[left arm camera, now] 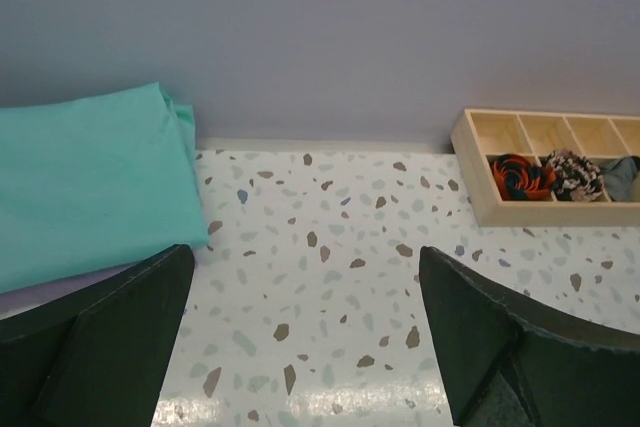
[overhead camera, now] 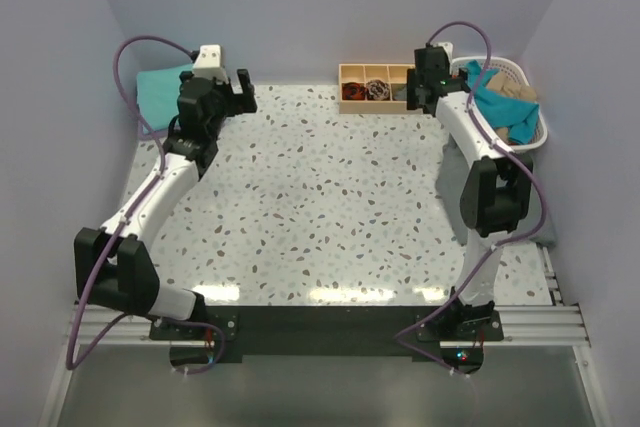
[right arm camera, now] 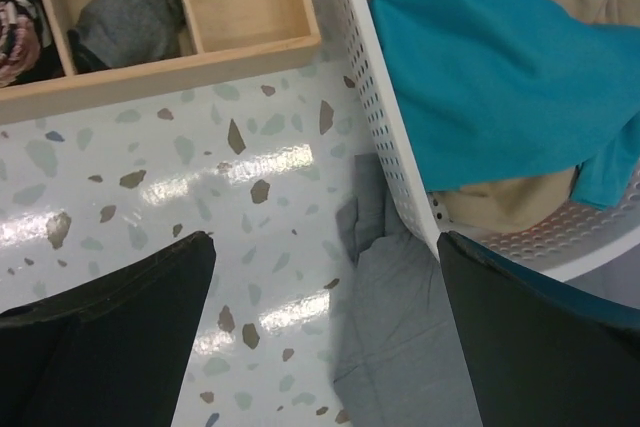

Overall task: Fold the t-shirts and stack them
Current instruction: Grab the tshirt from the pile

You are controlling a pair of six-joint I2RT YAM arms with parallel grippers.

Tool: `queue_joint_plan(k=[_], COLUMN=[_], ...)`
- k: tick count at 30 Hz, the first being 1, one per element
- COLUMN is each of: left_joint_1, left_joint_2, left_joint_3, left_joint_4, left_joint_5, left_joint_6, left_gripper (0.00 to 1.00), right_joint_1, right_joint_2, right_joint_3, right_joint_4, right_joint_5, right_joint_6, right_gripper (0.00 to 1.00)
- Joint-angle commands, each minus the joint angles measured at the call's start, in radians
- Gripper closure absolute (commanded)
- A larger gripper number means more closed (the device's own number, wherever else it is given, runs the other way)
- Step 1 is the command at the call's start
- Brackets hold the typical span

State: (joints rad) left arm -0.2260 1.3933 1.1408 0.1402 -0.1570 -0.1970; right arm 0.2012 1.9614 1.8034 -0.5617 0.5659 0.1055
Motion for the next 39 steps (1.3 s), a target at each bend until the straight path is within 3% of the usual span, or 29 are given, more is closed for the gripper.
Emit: queue_joint_plan(k=[1, 7, 13, 19, 24, 25, 27, 28, 33, 39], left_joint_1=[-0.004, -0.004, -0.004, -0.004, -0.004, -0.004, -0.004, -0.004, -0.004, -0.004], left_joint_2=[0.075, 0.124, 0.223, 0.288, 0.329, 0.331, 0.334, 0.332, 0.329, 0.293], left_joint_3=[0.105, 0.083, 0.146, 0.161, 0.191, 0.192, 0.191, 0.191, 0.201, 0.188], left_joint_4=[-0.08, -0.03, -0.062, -0.033, -0.047, -0.047, -0.047, -0.047, -0.047, -0.021], left_joint_5=[0.028, 0.068, 0.126, 0.185, 0.206, 0.209, 0.209, 0.206, 0.218, 0.278], left_joint_6=[0.065, 0.099, 0.073, 0.07, 0.071, 0.071, 0.073, 0.073, 0.054, 0.007], left_gripper=[0.0, 0.0, 0.0, 0.0, 0.0, 0.0, 0.0, 0.0, 0.0, 0.0], right_joint_1=[-0.086, -0.16, -0.2, -0.25, -0.266, -0.267, -0.267, -0.267, -0.261, -0.218], right_joint_2=[0.052, 0.203, 0.324, 0.419, 0.442, 0.445, 0.439, 0.427, 0.214, -0.03], right_joint_3=[0.14, 0.351, 0.434, 0.476, 0.462, 0.458, 0.456, 0.42, 0.18, -0.059], right_joint_4=[-0.026, -0.093, -0.086, -0.055, 0.006, 0.011, 0.02, 0.037, 0.247, 0.333], right_joint_5=[-0.007, 0.056, 0.144, 0.144, 0.103, 0.098, 0.075, 0.063, -0.096, -0.244], right_joint_6=[0.026, 0.062, 0.097, 0.132, 0.149, 0.142, 0.142, 0.145, 0.135, 0.155], right_gripper=[0.01, 0.01, 0.02, 0.11, 0.4, 0.59, 0.8, 1.0, 1.0, 1.0])
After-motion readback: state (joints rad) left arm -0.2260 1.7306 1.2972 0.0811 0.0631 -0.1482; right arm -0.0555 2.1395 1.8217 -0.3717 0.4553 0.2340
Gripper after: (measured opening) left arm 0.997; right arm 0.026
